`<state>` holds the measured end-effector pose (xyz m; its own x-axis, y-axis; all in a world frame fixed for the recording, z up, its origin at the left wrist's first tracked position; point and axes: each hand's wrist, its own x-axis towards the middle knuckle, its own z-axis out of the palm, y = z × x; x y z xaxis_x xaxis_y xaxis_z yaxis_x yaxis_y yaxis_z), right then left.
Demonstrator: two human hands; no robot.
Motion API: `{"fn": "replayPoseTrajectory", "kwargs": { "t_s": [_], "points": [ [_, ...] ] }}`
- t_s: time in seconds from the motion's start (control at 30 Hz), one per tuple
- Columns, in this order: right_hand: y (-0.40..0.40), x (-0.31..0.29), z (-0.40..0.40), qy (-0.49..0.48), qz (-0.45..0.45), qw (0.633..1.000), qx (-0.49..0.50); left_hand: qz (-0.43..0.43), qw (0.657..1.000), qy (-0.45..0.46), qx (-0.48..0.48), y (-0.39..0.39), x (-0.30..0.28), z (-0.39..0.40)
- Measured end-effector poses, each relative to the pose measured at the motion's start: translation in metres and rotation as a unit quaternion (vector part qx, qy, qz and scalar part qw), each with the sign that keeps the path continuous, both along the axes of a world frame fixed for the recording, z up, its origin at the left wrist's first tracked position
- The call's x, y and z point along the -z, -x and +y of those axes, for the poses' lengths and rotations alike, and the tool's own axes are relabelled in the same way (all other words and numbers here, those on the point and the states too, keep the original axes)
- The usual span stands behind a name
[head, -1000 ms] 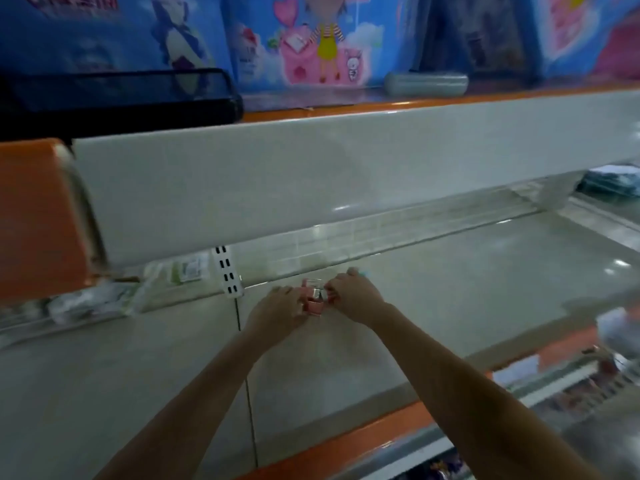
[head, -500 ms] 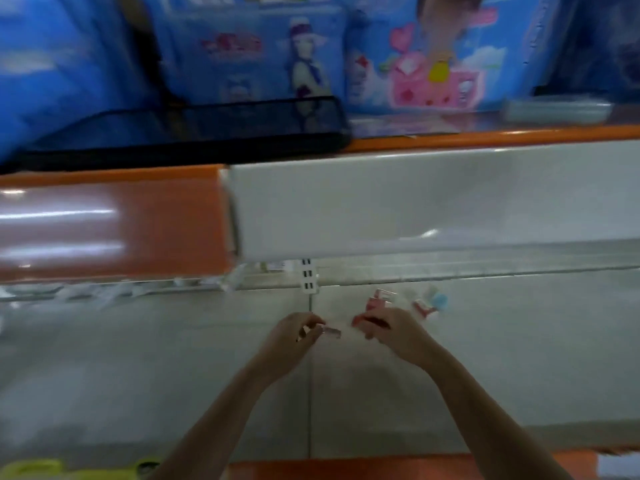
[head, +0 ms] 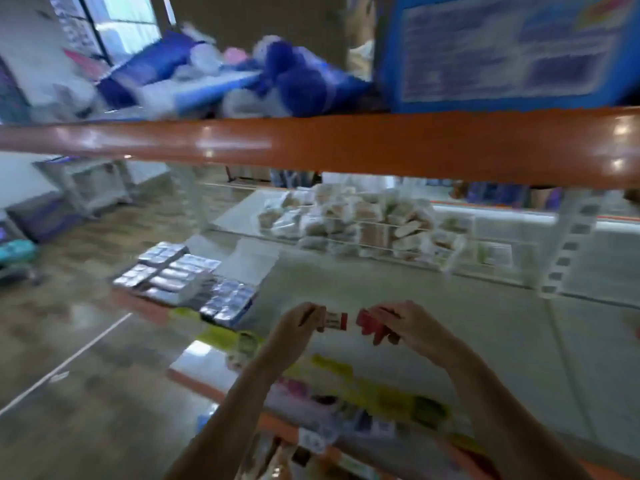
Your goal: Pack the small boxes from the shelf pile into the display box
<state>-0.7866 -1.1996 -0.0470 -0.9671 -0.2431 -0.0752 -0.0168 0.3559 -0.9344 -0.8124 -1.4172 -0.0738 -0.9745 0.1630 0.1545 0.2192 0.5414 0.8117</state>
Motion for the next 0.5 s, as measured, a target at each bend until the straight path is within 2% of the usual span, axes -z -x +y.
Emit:
{"fn": "replayPoseTrajectory", "kwargs": {
  "t_s": [0.1,0.27,0.5],
  "points": [
    [0.016,-0.003,-0.068,0.01,0.0,1.0,-0.025,0.006,0.999,-0.009,-0.035,0.004,-0.008,-0.067],
    [0.04,-0.012,-0.16,0.013,0.031,0.997,-0.066,-0.001,0.995,-0.08,-0.053,0.017,-0.012,-0.155],
    [0.088,-0.013,-0.258,-0.044,0.149,0.987,-0.049,-0.01,0.996,-0.046,-0.076,0.066,-0.009,-0.267]
  ]
}}
